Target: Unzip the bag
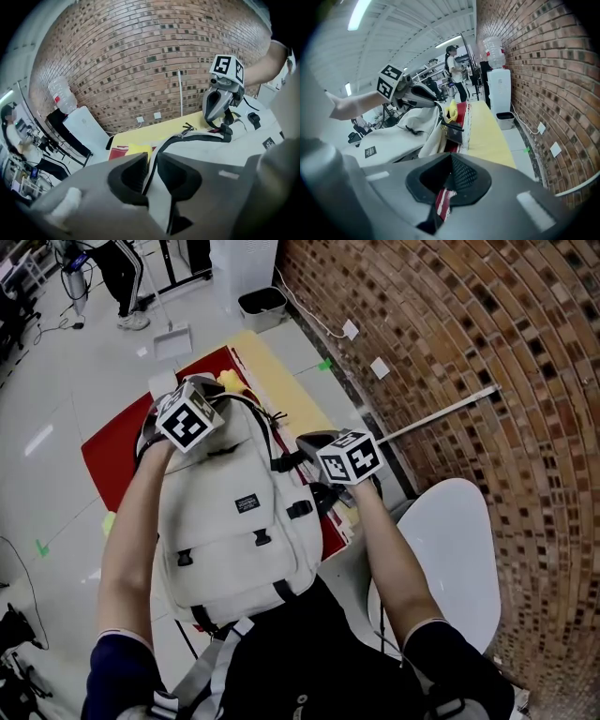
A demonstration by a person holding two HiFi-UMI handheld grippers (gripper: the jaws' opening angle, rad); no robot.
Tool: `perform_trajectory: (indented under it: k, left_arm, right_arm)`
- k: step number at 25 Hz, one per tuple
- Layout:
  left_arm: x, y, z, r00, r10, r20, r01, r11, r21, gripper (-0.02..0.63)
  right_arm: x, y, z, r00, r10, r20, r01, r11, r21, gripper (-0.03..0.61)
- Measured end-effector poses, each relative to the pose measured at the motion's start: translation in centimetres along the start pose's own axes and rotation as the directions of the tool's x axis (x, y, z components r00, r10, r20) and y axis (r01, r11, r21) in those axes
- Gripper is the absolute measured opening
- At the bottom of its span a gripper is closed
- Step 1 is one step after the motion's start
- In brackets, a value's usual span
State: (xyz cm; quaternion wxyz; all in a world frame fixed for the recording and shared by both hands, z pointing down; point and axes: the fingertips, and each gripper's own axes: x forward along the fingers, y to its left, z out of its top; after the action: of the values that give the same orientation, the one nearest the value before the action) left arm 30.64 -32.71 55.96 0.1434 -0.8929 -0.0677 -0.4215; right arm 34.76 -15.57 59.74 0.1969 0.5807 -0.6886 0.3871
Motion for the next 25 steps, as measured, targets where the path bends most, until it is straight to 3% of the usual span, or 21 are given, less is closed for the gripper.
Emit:
perform_trajectory:
  k: [5, 7, 13, 14, 15, 16, 25]
  left_arm:
    - [0.1, -0.4, -0.3, 1.000, 0.004, -0.007, -0.004, 1.000, 0.008, 0.065]
    - [0.0, -0.4, -0.2, 1.000, 0.008, -0.005, -0.008, 1.000, 0.004, 0.066]
    - [-0.2, -0.7, 0.2, 1.000, 0.019, 0.010, -0.019, 1.000, -0.010, 0.066]
    - [-0.3, -0.7, 0.1, 1.000, 0.021, 0.012, -0.021, 1.000, -0.016, 0.066]
    - [-0.4, -0.6, 0.0, 1.000, 0.022, 0.014, -0.022, 0.999, -0.026, 0.066]
    - [-0.4, -0.5, -0.1, 1.000, 0.023, 0.016, -0.023, 0.999, -0.036, 0.066]
    - [-0.7, -0.5, 0.2, 0.999, -0.004, 0.034, 0.007, 0.997, -0.081, 0.061]
  right_arm:
    - [-0.1, 0.6, 2.9, 0.996, -0.018, 0.090, 0.024, 0.998, -0.064, 0.009]
    - [0.7, 1.2, 4.6, 0.994, 0.008, 0.112, 0.002, 0.996, -0.091, 0.124]
    - [4.3, 1.9, 8.0, 0.995, 0.052, 0.081, -0.036, 0.981, -0.189, 0.127]
    - [4.9, 2.1, 8.0, 0.997, 0.057, 0.058, -0.044, 0.977, -0.209, 0.113]
    - [5.3, 2.3, 8.0, 0.997, 0.061, 0.038, -0.051, 0.972, -0.228, 0.043]
    - [5.3, 2.4, 8.0, 0.998, 0.065, 0.027, -0.056, 0.969, -0.241, 0.031]
    - [4.2, 3.4, 7.3, 0.999, 0.051, -0.002, -0.049, 0.955, -0.293, 0.023]
